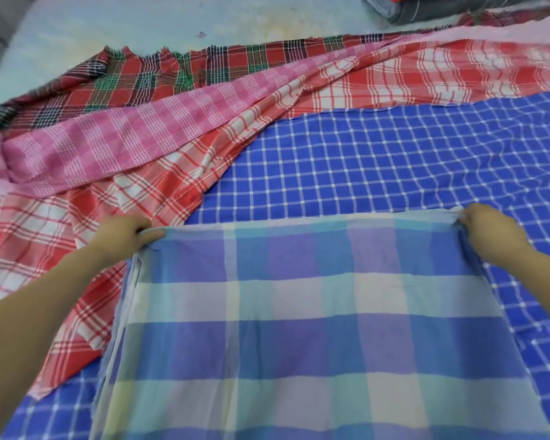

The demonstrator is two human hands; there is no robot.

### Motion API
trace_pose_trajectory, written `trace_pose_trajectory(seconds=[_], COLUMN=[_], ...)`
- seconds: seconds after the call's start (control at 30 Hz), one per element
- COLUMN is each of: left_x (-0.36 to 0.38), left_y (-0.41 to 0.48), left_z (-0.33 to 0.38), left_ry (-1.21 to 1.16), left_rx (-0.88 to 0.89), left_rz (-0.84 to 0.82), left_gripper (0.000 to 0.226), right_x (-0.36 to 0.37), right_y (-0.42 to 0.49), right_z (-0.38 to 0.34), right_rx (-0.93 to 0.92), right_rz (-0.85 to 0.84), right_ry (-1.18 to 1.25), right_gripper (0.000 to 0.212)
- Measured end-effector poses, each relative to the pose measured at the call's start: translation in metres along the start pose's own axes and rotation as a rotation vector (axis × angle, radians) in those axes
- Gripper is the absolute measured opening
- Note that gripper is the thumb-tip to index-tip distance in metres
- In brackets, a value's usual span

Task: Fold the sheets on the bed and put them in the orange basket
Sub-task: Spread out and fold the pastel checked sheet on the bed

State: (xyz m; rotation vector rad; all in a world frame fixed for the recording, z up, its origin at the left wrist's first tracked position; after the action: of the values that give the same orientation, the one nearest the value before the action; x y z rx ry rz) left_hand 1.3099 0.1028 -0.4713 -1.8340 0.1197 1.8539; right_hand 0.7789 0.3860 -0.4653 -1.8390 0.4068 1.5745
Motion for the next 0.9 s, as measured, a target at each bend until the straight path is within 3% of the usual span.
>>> trace_pose_trajectory(seconds=[0.1,0.2,0.4,0.5,0.57,0.63,0.7,0.77,0.83,0.9], left_x=[-0.040,-0.060,-0.029,0.013,0.026,0.018,0.003,0.015,0.058,0.100], left_y=[-0.008,-0.016,0.013,0.017,0.022,0.015,-0.008,-0.047,-0.098,-0.121], left_z=[-0.005,-0.014,-0.044,-0.036,-0.020,0.000,0.032,0.091,0.163,0.184], left_ry=[-0.271,-0.373,-0.039,0.066,0.146,0.122,0.043,-0.009,0.040,0.135], left_rx=[-0.037,-0.094,-0.194,-0.328,-0.380,-0.415,-0.340,-0.094,0.298,0.474], left_rz=[0.126,0.157,0.041,0.036,0.133,0.339,0.555,0.600,0.438,0.272], left_gripper=[0.042,0.042,0.037,0.020,0.019,0.024,0.036,0.043,0.047,0.052], right_x=[-0.013,-0.015,-0.009,0.003,0.010,0.006,-0.002,0.007,0.042,0.078], right_y=[0.003,0.003,0.010,0.015,0.020,0.017,-0.008,-0.062,-0.111,-0.113], right_z=[-0.007,-0.020,-0.049,-0.057,-0.047,-0.045,-0.058,-0.091,-0.127,-0.126], right_rx=[0.021,0.041,-0.009,-0.058,-0.043,-0.027,-0.096,-0.287,-0.601,-0.806], right_rz=[0.093,0.094,0.094,0.012,0.013,0.120,0.391,0.632,0.544,0.356], right_ry=[-0.060,-0.072,-0.154,-0.269,-0.311,-0.343,-0.232,-0.122,-0.088,-0.163], right_gripper=[0.014,0.020,0.023,0.030,0.039,0.051,0.050,0.044,0.047,0.050])
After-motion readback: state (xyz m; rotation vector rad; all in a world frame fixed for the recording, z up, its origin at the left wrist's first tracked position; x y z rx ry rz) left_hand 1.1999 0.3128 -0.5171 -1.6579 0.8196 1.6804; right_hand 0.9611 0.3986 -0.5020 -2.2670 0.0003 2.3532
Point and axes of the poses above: each hand's wrist, its own y-axis towards the middle knuckle, its own x-axis out of the palm, z = x × y, the point moved 5 cm from there along y, towards the middle knuckle, and after that the axes turned 4 degrees about -x, right-handed, at the moved point
